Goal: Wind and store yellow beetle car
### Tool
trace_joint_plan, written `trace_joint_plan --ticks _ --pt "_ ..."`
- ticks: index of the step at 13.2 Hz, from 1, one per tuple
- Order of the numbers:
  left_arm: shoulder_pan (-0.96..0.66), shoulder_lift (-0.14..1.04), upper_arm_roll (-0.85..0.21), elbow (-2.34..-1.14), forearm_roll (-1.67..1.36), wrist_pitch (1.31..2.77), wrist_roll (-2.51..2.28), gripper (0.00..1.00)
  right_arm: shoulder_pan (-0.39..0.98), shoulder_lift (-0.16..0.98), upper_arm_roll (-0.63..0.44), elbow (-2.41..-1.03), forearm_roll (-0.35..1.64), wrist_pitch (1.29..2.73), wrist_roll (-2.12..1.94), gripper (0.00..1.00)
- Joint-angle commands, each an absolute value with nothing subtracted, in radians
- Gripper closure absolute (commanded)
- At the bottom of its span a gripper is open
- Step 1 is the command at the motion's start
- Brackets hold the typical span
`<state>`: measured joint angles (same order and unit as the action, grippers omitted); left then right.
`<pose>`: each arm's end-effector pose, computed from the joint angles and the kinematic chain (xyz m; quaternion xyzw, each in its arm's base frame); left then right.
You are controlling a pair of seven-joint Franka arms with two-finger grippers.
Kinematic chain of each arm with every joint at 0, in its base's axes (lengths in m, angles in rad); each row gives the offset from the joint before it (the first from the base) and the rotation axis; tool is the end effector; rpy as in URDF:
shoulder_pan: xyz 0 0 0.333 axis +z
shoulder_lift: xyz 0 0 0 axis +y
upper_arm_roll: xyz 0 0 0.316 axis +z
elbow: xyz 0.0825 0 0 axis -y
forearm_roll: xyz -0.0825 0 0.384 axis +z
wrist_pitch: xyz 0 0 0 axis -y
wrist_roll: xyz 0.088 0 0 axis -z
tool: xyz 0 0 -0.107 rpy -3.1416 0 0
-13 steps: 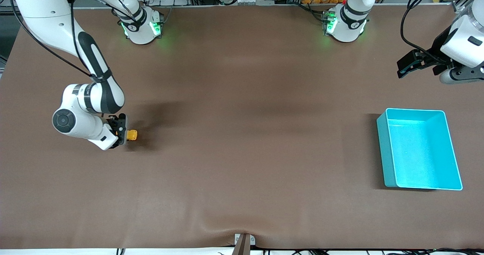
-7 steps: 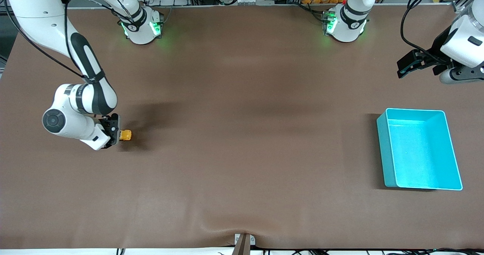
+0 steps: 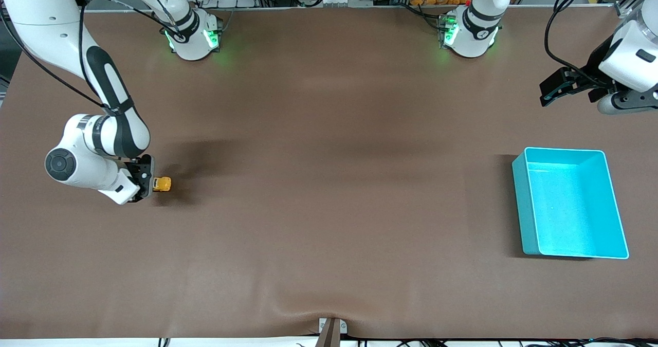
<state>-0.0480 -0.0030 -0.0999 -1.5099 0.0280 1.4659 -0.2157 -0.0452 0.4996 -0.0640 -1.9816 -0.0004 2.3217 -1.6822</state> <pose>0.5376 -0.0769 0.6456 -0.9991 -0.0351 0.0176 0.0176 0.5910 -0.0643 0.1992 -0.7020 -0.7076 0.0617 0.0520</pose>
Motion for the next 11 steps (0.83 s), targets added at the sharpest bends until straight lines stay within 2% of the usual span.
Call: trace_joint_plan --ticks 1,2,7,11 --pt "-0.041 -0.002 -0.101 -1.505 0.017 1.471 -0.202 0.00 -0.090 0.541 -0.054 -1.936 0.003 2.322 -1.715 0.15" --pt "-0.041 -0.002 -0.101 -1.506 0.017 1.471 -0.202 0.00 -0.095 0.548 -0.054 -1.913 0.005 2.313 -1.717 0.00" --pt "-0.041 -0.002 -0.101 -1.505 0.017 1.471 -0.202 0.00 -0.118 0.549 -0.054 -1.738 0.006 2.085 -1.709 0.00" --pt "-0.041 -0.002 -0.101 -1.505 0.017 1.471 -0.202 0.00 -0.123 0.551 -0.054 -1.732 0.008 2.071 -1.707 0.00"
